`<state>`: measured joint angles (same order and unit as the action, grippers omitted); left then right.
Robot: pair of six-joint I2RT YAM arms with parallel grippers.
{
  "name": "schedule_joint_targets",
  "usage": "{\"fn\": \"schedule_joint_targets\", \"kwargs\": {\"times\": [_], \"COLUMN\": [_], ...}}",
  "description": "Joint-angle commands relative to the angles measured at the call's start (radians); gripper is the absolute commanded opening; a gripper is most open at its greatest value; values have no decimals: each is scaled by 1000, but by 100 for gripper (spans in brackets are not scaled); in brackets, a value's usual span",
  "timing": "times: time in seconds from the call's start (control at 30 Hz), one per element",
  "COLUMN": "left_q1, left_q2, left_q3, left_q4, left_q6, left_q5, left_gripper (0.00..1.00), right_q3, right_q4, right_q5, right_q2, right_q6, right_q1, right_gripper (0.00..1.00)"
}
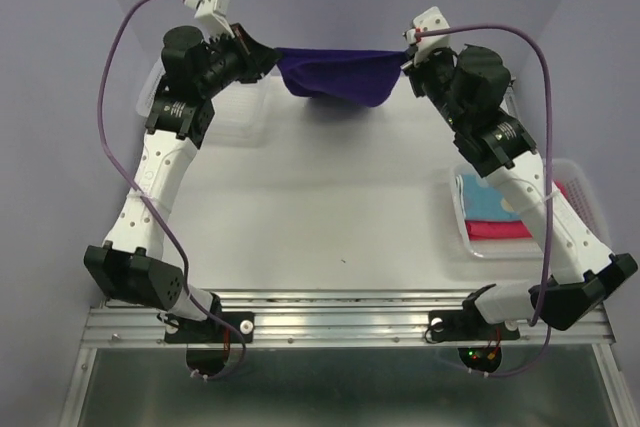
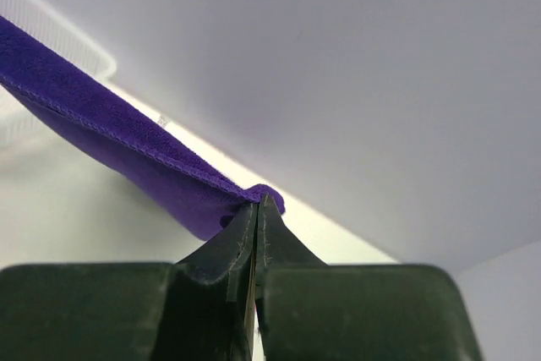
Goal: Fold and stack the towels
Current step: Flatten out the crumpled towel
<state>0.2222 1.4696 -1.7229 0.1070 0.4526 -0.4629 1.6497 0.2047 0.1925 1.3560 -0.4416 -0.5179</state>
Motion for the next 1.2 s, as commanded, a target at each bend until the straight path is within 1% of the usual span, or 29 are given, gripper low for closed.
{"fn": "schedule_joint_targets", "kwargs": {"times": [0.0,0.07,0.13,0.17,0.2,0.27,0.3,0.33,0.4,0.47,0.57,0.63,0.77,0.8,0.87,0.9,0.93,0.97,1.0,1.03,1.07,1.1,1.17], "left_q1": [6,25,60,92,92,152,152,176,192,197,198,198,198,198,198,198,198,198,198,198,198,194,186], "left_q2": [-116,-198,-267,-310,-310,-402,-402,-446,-489,-538,-580,-594,-585,-572,-560,-551,-531,-517,-503,-467,-447,-402,-353], "left_q3": [120,134,131,128,126,126,126,126,117,100,88,98,131,149,173,186,210,224,239,265,276,301,324], "left_q4": [-78,-84,-89,-89,-87,-87,-87,-87,-89,-89,-89,-90,-92,-90,-92,-92,-92,-90,-92,-90,-92,-92,-101], "left_q6": [37,49,70,78,89,119,133,144,176,204,235,242,229,222,201,193,169,161,152,138,126,109,81], "left_q5": [9,32,-5,-20,-25,-48,-48,-52,-71,-109,-131,-112,-89,-74,-39,-20,22,45,71,122,144,202,246], "left_gripper": [0,0,0,0,0,0,0,0,0,0,0,0,0,0,0,0,0,0,0,0,0,0,0], "right_q3": [-38,60,154,235,283,385,406,416,423,424,403,384,323,309,256,231,188,164,144,125,102,63,13], "right_q4": [84,169,247,312,343,412,423,427,414,397,366,357,329,320,300,286,270,262,256,251,233,220,188], "right_q5": [-57,-114,-244,-339,-340,-535,-536,-617,-694,-725,-781,-809,-763,-711,-662,-597,-566,-536,-471,-440,-409,-336,-269], "right_q2": [-66,-98,-113,-124,-130,-153,-164,-182,-236,-267,-320,-339,-350,-348,-337,-334,-318,-310,-299,-284,-272,-238,-172], "right_q6": [44,101,160,193,193,251,251,267,297,311,334,346,343,340,320,307,294,285,271,259,250,227,198], "right_q1": [1,2,1,2,2,2,2,2,2,2,2,4,4,2,4,4,4,4,2,4,4,2,2], "right_gripper": [1,1,1,1,1,1,1,1,1,1,1,1,1,1,1,1,1,1,1,1,1,1,1]}}
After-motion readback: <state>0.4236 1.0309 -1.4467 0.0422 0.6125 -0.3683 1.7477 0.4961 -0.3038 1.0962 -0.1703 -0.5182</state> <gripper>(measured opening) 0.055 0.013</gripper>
